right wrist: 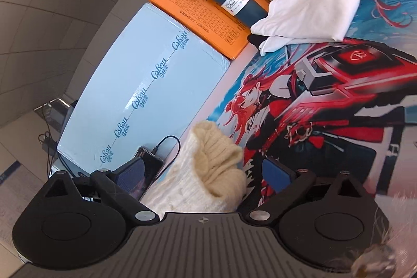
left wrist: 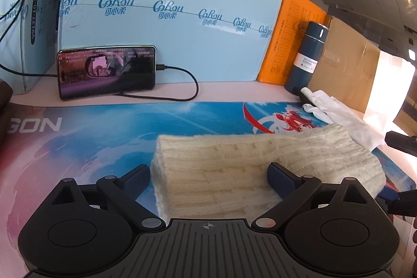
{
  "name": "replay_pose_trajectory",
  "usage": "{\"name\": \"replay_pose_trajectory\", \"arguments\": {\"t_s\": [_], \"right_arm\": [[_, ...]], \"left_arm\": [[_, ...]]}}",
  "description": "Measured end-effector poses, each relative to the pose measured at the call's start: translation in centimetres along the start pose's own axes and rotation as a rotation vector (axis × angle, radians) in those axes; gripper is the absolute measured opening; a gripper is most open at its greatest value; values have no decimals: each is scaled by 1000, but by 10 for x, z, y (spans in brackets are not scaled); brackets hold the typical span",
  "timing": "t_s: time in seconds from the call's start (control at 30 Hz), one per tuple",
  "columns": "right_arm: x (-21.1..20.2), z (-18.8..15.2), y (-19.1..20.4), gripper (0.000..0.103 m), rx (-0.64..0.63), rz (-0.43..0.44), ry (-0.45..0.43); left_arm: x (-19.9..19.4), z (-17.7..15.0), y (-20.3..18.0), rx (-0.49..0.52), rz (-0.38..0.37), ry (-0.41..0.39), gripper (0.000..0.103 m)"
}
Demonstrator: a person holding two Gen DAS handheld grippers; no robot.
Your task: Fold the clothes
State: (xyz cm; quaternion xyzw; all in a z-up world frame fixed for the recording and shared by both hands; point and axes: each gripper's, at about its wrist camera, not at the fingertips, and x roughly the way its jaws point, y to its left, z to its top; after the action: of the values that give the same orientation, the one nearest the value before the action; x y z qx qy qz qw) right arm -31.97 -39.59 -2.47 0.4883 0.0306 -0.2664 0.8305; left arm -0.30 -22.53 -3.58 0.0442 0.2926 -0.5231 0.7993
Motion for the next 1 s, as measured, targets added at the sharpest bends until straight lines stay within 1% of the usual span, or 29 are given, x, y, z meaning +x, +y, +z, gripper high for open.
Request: {"name": "replay_pose_trajectory", "arguments": {"t_s": [0.1, 0.2, 0.27, 0.3, 0.47, 0.53, 0.57, 0.6, 0.63, 0.67, 0.7, 0.73, 0.8, 0.83, 0.87, 1.0], "right_arm": [[-14, -4, 7, 102, 16, -63, 6], [-14, -11, 14, 102, 19, -98, 60], [-5, -18, 19, 102, 8, -104, 114], [0, -21, 21, 102, 4, -101, 125], [31, -31, 35, 102, -25, -71, 158], [43, -35, 43, 102, -52, -80, 154], [48, -38, 48, 100, -70, -87, 153], [50, -41, 49, 93, -79, -88, 147], [52, -43, 49, 81, -80, -85, 137], [53, -46, 49, 78, -82, -83, 128], [55, -48, 49, 70, -84, -80, 118], [55, -49, 48, 62, -79, -72, 112], [52, -47, 43, 55, -60, -46, 102], [50, -45, 41, 52, -61, -35, 94], [47, -43, 40, 51, -68, -25, 85], [32, -35, 33, 49, -85, 17, 58]], "left_arm": [[1, -1, 2, -20, -5, 7, 100], [5, -1, 10, -67, -28, 28, 101], [5, -1, 12, -80, -38, 30, 102], [6, -1, 11, -80, -40, 30, 102], [5, -2, 15, -100, -87, 31, 102], [5, -3, 14, -101, -98, 31, 102], [5, -3, 13, -99, -102, 31, 101], [5, -3, 14, -102, -106, 29, 101], [4, -3, 14, -108, -111, 27, 101], [4, -3, 15, -114, -115, 24, 101], [4, -3, 16, -119, -118, 20, 100], [3, -4, 16, -123, -121, 15, 98], [2, -4, 17, -131, -133, 5, 91], [2, -4, 18, -134, -149, 0, 85], [1, -4, 18, -137, -164, -5, 82], [-1, -6, 14, -137, -280, -19, 81]]}}
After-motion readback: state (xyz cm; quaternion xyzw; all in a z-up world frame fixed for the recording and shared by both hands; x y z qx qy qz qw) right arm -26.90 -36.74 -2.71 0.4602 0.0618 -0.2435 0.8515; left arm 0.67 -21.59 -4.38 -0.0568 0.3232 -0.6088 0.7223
